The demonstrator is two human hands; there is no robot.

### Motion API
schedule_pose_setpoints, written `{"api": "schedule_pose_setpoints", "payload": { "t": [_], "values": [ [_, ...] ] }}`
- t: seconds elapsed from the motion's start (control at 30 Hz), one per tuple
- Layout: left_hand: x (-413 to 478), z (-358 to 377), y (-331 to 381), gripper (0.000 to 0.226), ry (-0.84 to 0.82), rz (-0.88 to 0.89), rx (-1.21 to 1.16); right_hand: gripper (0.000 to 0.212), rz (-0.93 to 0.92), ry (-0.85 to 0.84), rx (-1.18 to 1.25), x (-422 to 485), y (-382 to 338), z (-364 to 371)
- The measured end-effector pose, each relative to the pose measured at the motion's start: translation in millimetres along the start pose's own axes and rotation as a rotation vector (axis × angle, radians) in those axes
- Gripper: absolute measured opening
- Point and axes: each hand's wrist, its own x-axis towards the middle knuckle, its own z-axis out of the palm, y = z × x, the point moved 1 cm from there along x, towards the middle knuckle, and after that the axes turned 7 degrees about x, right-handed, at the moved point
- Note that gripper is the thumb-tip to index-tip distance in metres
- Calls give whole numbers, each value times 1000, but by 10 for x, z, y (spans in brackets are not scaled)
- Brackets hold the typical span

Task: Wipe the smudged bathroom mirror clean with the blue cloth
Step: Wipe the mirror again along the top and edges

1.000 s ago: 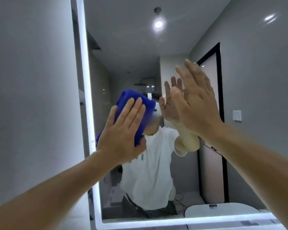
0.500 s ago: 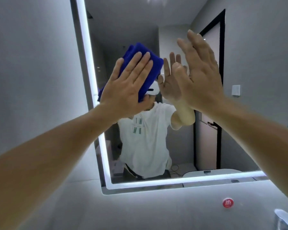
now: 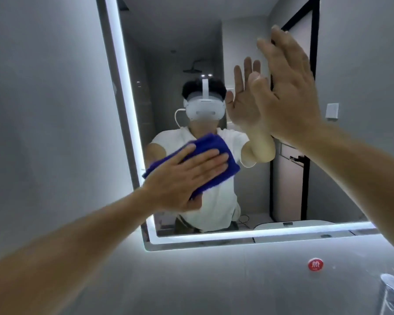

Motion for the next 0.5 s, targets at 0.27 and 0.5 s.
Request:
{"api": "schedule_pose_setpoints", "payload": {
  "t": [0.27, 0.5],
  "values": [
    [-165, 174, 668, 81, 63, -447, -21, 55, 23, 22, 28, -171, 67, 169],
    [-671, 216, 924, 80, -128, 269, -24, 54, 61, -101, -37, -492, 199, 267]
  ]
}}
